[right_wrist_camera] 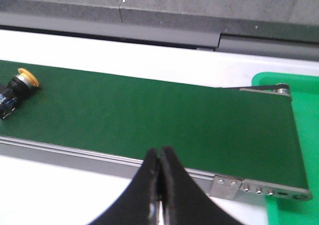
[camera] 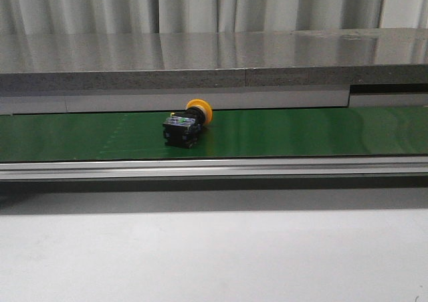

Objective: Move button from left to right
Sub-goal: 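Let the belt carry the switch toward the right gripper, then lower the right gripper onto the switch and close on its body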

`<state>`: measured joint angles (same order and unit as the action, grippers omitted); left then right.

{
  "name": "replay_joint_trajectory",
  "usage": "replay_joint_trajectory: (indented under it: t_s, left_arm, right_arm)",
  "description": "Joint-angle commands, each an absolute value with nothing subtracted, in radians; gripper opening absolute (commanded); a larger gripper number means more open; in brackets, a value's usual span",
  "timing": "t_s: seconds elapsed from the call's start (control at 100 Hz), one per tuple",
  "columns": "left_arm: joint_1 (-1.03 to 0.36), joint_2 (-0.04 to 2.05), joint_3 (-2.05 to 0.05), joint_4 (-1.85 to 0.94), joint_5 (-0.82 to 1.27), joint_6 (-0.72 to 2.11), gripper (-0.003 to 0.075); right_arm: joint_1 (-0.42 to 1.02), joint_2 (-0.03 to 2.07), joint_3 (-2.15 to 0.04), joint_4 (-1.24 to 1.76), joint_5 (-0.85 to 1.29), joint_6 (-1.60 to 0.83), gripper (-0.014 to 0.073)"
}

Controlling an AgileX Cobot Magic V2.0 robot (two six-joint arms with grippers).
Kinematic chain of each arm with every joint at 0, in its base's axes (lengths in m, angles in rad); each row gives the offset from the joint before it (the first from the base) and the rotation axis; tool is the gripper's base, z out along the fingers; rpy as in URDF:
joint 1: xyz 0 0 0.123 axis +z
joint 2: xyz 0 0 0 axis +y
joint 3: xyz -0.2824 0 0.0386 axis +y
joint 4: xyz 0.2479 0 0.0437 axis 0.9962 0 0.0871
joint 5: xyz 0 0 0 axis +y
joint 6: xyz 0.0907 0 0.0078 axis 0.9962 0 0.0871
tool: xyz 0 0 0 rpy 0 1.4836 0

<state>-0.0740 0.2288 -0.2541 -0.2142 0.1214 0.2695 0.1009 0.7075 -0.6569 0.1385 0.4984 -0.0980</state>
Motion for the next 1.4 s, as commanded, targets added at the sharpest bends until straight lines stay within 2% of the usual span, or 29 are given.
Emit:
replay_joint_trajectory:
  t_s: [0.0, 0.35, 0.4, 0.47, 0.59, 0.64, 0.73, 1.1, 1.39]
  left_arm:
    - [-0.084, 0.239, -0.281, -0.226, 0.035, 0.264, -0.0019]
    - [-0.084, 0.239, -0.281, -0.226, 0.035, 0.264, -0.0019]
    - [-0.084, 0.239, -0.281, -0.226, 0.035, 0.264, -0.0019]
    - [-0.084, 0.239, -0.281, -0.226, 0.035, 0.264, -0.0019]
    - [-0.084, 0.239, -0.281, -0.226, 0.035, 0.264, -0.0019]
    - [-0.084, 0.239, -0.281, -0.226, 0.035, 0.264, -0.0019]
    - [-0.084, 0.239, -0.281, -0.226, 0.035, 0.264, -0.0019]
    - [-0.084, 0.239, -0.281, -0.226, 0.035, 0.264, -0.0019]
    - [-0.084, 0.239, -0.281, -0.226, 0.035, 0.264, -0.0019]
  right_arm:
    - [0.101, 0.786, -0.731, 0.175, 0.456, -0.095, -0.0068]
    - [0.101, 0.939, -0.747, 0.213, 0.488, -0.095, -0.0047]
    - [0.101, 0.939, -0.747, 0.213, 0.496, -0.095, -0.0001]
    - [0.101, 0.939, -0.747, 0.214, 0.504, -0.095, 0.0115]
    - [0.101, 0.939, -0.747, 0.214, 0.510, -0.095, 0.0408]
    - [0.101, 0.939, -0.747, 0.214, 0.510, -0.095, 0.0505]
    - [0.101, 0.939, -0.747, 0.214, 0.498, -0.095, 0.0602]
    - [0.101, 0.953, -0.751, 0.321, 0.434, -0.095, 0.0602]
    - [0.126, 1.115, -0.854, 0.367, 0.437, -0.095, 0.0602]
